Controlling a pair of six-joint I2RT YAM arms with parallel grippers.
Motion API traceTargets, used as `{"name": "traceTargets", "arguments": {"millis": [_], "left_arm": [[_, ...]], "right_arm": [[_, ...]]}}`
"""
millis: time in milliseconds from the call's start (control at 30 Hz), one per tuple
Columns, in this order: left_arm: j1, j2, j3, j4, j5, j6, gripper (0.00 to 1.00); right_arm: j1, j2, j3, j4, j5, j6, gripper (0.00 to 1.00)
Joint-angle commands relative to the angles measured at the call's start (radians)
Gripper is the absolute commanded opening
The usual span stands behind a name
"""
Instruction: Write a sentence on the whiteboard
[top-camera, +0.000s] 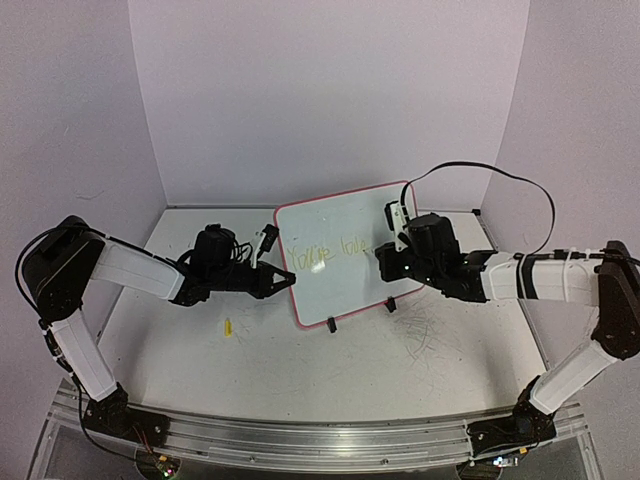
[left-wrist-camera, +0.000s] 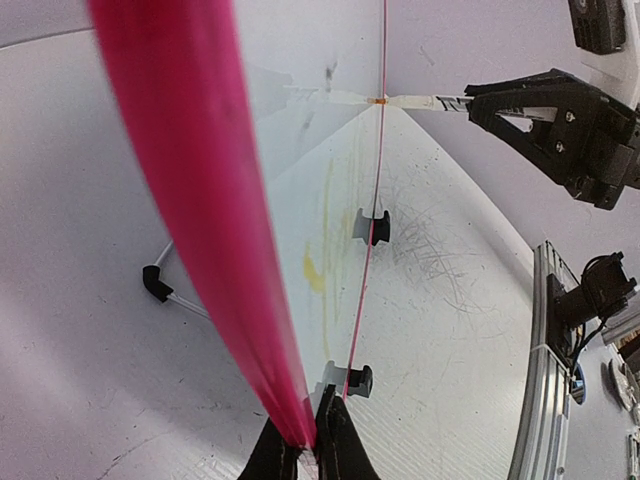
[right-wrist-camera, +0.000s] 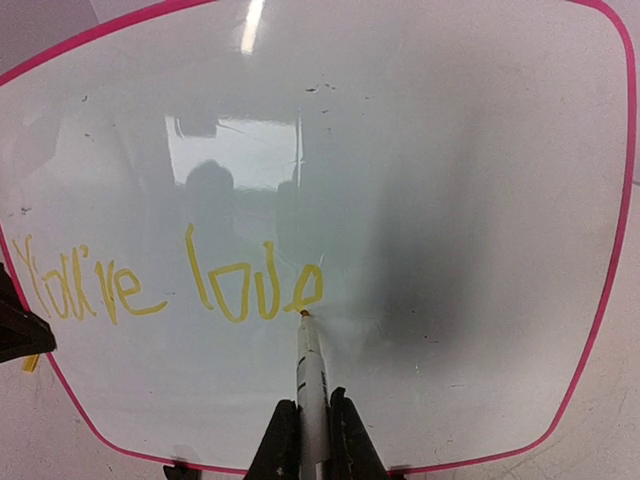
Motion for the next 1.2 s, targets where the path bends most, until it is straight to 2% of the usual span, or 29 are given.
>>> {"name": "traceTargets", "arguments": {"millis": [0, 267, 367, 1167], "left_arm": [[-0.009, 0.023, -0.016, -0.153, -0.053, 0.064, 0.00], [-0.010, 0.020, -0.016, -0.153, -0.055, 0.062, 0.00], [-0.009, 0.026, -0.011, -0.153, -0.053, 0.064, 0.00], [-0.009, 0.026, -0.007, -0.158, -0.051, 0.072, 0.00]], "right_arm": [[-0.002, -0.031, 0.005, -0.042, 0.083, 0.002, 0.00], [-0.016, -0.107, -0.012, 0.012, 0.011, -0.013, 0.00], [-0.030, -0.074, 0.001, 0.027, -0.028, -0.003, 0.00], [-0.036, 0.006, 0.065, 0.046, 0.056, -0.001, 0.00]]}}
